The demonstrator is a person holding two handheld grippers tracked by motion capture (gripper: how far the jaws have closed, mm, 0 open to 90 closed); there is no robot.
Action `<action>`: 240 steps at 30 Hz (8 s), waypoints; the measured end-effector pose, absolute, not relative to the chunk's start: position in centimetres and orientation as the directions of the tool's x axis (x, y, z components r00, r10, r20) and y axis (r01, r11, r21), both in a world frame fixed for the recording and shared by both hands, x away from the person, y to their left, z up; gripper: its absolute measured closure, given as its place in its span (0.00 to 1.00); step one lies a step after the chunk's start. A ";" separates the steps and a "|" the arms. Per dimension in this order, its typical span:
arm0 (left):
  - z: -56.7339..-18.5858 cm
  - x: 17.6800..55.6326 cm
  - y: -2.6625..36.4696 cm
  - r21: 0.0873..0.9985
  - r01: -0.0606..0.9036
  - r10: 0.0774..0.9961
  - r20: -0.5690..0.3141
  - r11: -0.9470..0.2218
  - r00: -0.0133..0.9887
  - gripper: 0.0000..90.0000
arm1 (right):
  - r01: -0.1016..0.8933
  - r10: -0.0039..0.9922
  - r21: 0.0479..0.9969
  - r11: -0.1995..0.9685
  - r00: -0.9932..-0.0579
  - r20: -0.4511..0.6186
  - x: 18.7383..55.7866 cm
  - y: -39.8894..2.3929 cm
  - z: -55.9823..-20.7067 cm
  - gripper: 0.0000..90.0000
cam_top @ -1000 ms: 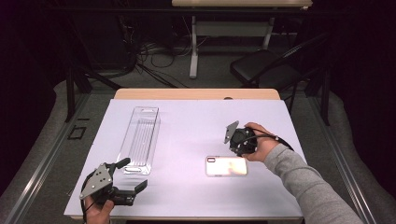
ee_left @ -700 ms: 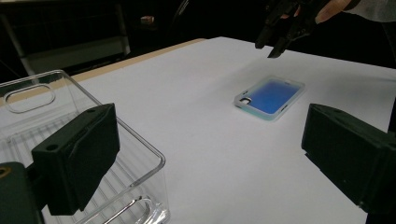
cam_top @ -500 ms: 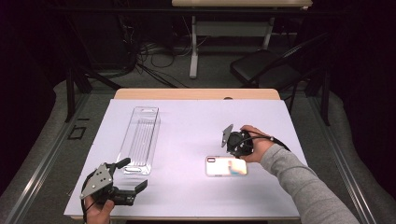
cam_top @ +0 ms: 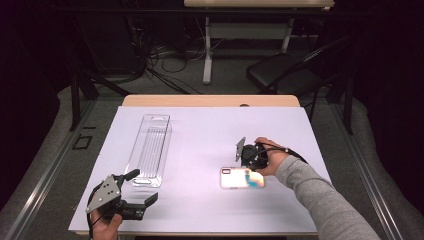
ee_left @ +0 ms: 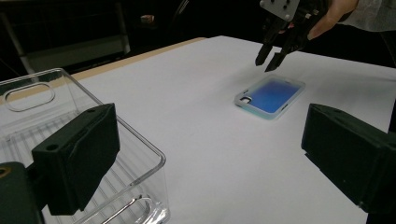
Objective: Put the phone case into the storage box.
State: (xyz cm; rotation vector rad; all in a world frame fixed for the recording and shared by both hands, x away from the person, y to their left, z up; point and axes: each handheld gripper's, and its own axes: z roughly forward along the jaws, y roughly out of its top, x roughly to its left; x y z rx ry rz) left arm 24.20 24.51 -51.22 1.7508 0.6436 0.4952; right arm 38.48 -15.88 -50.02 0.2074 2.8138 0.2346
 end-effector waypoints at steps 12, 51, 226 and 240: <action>-51.2 24.2 24.6 0.964 0.172 0.651 0.002 -0.204 0.759 0.05 | 0.096 0.130 0.130 0.987 -0.949 -0.289 38.8 -15.1 -51.4 0.83; -51.3 24.3 24.6 0.963 0.175 0.652 0.003 -0.207 0.758 0.05 | 0.066 0.085 0.081 0.995 -0.959 -0.271 39.3 -14.6 -52.9 0.95; -51.3 24.8 23.8 0.952 0.250 0.671 -0.069 -0.177 0.739 0.06 | 0.470 0.753 0.720 0.510 -0.649 -0.110 33.5 -18.0 -47.9 0.99; -50.4 25.8 21.7 0.935 0.315 0.693 -0.117 -0.166 0.711 0.13 | 0.439 0.784 0.801 0.408 -0.618 -0.061 32.2 -17.7 -48.1 0.99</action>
